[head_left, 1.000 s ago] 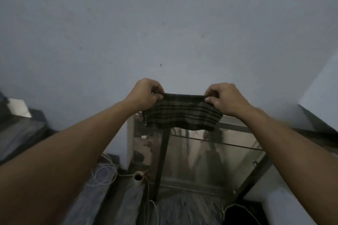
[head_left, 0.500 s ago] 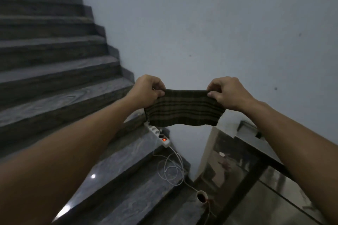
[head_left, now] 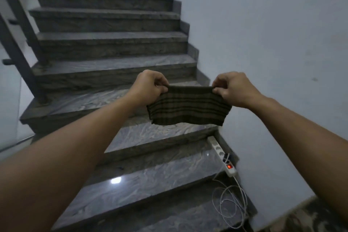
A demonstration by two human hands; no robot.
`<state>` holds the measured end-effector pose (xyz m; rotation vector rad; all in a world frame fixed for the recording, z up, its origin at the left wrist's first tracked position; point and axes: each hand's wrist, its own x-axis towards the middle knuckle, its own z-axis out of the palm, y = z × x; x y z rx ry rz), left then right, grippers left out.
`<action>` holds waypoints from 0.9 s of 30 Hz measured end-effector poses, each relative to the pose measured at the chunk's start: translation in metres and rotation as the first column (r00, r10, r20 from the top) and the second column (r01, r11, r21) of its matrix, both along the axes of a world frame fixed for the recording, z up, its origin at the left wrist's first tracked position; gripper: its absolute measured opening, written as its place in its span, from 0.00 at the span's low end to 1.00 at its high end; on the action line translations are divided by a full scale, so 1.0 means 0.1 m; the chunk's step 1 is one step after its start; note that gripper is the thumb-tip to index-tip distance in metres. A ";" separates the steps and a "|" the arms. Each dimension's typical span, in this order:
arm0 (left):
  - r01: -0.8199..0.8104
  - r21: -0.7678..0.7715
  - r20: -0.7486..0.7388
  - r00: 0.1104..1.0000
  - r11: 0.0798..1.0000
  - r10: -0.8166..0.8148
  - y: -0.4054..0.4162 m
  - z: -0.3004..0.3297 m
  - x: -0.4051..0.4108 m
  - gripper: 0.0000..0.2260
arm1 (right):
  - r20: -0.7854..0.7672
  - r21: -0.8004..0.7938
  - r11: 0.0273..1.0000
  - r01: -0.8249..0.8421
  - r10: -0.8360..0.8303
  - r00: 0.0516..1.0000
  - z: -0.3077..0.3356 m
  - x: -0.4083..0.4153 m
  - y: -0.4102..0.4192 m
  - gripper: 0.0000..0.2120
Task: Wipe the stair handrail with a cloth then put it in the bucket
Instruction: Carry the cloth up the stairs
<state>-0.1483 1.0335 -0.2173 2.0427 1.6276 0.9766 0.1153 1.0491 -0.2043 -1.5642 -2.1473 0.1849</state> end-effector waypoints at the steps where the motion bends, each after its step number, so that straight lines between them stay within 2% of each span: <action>1: -0.010 0.001 0.002 1.000 1.000 0.010 0.12 0.03 -0.13 0.03 | -0.002 -0.010 1.000 -0.012 0.012 1.000 0.03 -0.14 0.16 0.04; 4: -0.033 -0.032 -0.019 0.999 0.999 0.033 0.44 0.20 -0.51 0.04 | -0.003 -0.037 0.998 -0.043 0.043 0.999 0.21 -0.54 0.63 0.03; 8: -0.093 -0.051 -0.015 0.996 0.994 0.092 0.87 0.66 -0.93 0.04 | -0.049 0.007 0.997 -0.072 0.072 0.996 0.59 -1.03 1.15 0.05; 14: -0.187 0.019 -0.027 0.982 0.982 0.187 1.48 1.28 -1.50 0.04 | -0.067 0.027 0.992 -0.126 0.127 0.990 1.20 -1.60 1.93 0.04; 19: -0.196 0.082 -0.180 0.961 0.977 0.208 2.00 1.69 -1.90 0.06 | -0.036 0.031 0.979 -0.200 0.201 0.979 1.67 -2.03 2.68 0.05; 24: -0.316 0.043 -0.128 0.939 0.948 0.319 2.57 2.17 -2.34 0.04 | -0.027 0.017 0.954 -0.300 0.300 0.954 2.17 -2.49 3.36 0.05; 27: -0.377 0.052 -0.107 0.918 0.925 0.381 2.82 2.50 -2.61 0.04 | -0.026 0.050 0.952 -0.303 0.305 0.952 2.49 -2.84 3.67 0.07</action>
